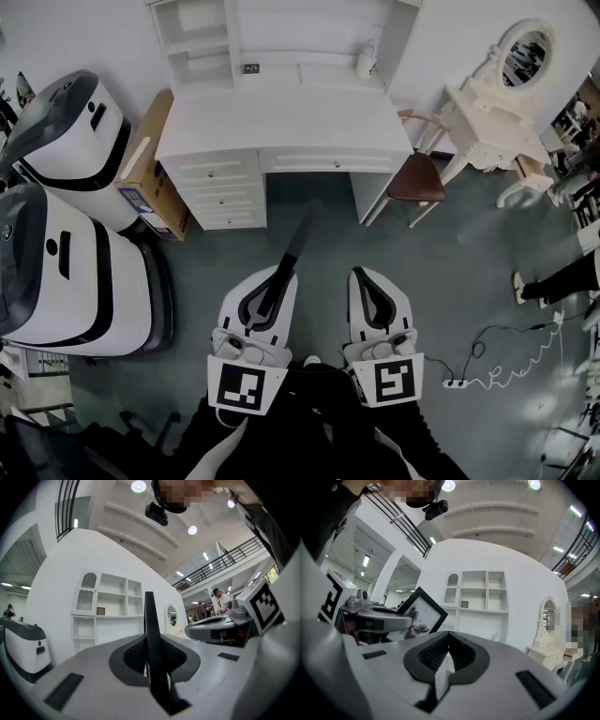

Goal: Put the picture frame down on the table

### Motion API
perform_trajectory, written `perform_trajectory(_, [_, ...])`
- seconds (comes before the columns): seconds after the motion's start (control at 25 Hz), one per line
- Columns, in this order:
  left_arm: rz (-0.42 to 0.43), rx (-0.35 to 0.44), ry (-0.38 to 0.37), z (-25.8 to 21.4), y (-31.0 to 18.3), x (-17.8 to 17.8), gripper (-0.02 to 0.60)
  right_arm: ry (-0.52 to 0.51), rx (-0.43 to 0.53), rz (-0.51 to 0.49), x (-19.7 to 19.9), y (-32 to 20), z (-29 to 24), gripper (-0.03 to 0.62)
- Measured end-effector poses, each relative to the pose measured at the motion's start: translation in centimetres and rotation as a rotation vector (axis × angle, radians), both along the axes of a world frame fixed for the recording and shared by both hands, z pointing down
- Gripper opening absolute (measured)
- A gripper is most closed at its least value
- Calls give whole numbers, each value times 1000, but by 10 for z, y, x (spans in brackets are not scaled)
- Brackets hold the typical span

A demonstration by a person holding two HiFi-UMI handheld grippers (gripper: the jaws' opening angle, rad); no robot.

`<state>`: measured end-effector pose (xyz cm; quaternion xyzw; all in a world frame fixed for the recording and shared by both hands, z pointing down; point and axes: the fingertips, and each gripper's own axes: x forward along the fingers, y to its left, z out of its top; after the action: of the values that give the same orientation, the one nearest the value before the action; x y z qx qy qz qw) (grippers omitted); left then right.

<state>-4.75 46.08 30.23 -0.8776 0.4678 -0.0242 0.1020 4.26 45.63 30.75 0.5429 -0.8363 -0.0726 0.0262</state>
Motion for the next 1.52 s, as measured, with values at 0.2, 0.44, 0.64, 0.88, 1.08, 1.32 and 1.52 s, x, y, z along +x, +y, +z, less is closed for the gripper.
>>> perform_trajectory(0.2, [-30, -26, 33, 1, 2, -22, 43, 24, 1, 23, -9, 8, -1, 2])
perform_trajectory(0.44, [-64, -37, 73, 5, 4, -41, 43, 38, -16, 31, -16, 19, 8, 2])
perform_trajectory(0.64, [-83, -36, 78, 5, -1, -45, 43, 35, -10, 39, -17, 18, 9, 2])
perform_trajectory(0.88, [-85, -36, 89, 4, -19, -41, 43, 25, -12, 46, -10, 1, 13, 2])
perform_trajectory(1.08, [-84, -42, 74, 6, -41, -32, 43, 37, 13, 34, -3, -28, 10, 2])
perform_trajectory(1.32, [-88, -50, 78, 6, -86, -16, 43, 16, -3, 24, 12, -79, 12, 2])
perform_trajectory(1.52, [-113, -59, 82, 5, -135, -4, 43, 41, 18, -26, 18, -132, 8, 2])
